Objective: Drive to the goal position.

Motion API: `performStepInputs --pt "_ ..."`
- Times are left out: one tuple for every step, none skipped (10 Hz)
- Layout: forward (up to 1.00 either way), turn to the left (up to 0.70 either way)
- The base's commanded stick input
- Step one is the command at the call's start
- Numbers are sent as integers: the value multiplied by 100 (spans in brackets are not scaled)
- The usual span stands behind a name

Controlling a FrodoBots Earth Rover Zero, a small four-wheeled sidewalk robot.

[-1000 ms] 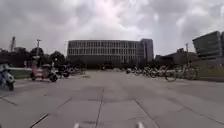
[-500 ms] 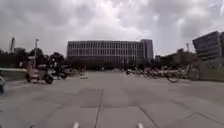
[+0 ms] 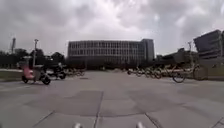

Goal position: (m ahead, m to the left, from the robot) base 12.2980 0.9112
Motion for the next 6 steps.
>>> performStepInputs --pt "60 15" --pt "60 11" --pt "60 2" --pt "60 0" --pt "60 0" --pt "60 0"
